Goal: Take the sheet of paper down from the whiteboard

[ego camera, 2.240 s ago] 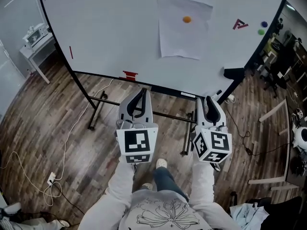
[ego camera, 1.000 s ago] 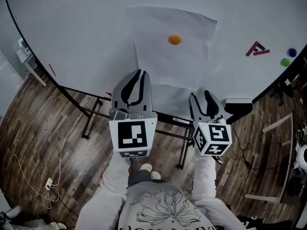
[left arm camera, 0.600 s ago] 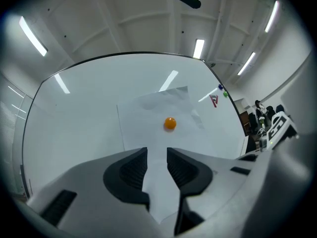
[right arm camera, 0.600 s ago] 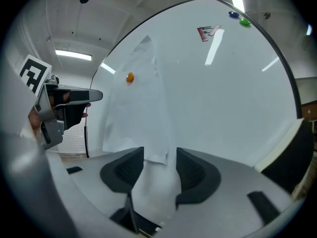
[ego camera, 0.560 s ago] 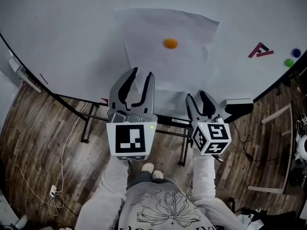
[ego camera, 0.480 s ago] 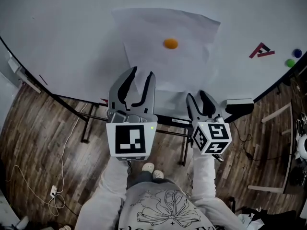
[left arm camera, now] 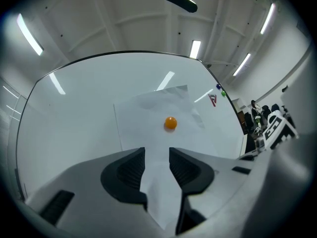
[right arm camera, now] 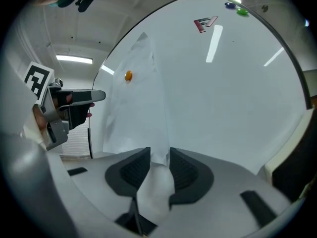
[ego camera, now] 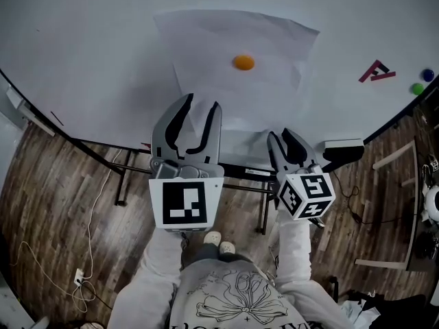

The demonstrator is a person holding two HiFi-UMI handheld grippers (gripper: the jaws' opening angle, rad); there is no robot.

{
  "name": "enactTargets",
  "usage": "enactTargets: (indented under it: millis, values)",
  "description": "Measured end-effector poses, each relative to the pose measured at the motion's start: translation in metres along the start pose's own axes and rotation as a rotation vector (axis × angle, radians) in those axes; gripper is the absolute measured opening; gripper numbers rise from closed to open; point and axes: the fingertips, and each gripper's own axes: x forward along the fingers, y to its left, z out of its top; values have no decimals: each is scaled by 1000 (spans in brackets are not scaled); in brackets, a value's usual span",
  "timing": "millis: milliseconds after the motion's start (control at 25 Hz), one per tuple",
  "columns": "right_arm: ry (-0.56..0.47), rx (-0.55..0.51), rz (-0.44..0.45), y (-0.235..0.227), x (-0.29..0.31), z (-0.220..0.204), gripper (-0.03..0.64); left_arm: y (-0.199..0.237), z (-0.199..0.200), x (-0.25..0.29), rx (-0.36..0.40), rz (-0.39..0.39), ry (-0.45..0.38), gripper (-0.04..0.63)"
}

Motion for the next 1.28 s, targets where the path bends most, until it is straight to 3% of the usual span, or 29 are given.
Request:
enactTargets:
  millis: [280,440,840,1280]
  values:
    - [6,-17,36,-2,4,3,78,-9,3,8,4,-40,3,137]
    - [-5,-3,52,2,2,4,9,-12,9,17,31,-60,6,137]
    - [-15,-21,34,3,-9,10,3,-29,52,45,104,-72,-62,181]
    - [-20,-26,10,-4,-12,14,3,-34,50,58,178,-28,-19,154]
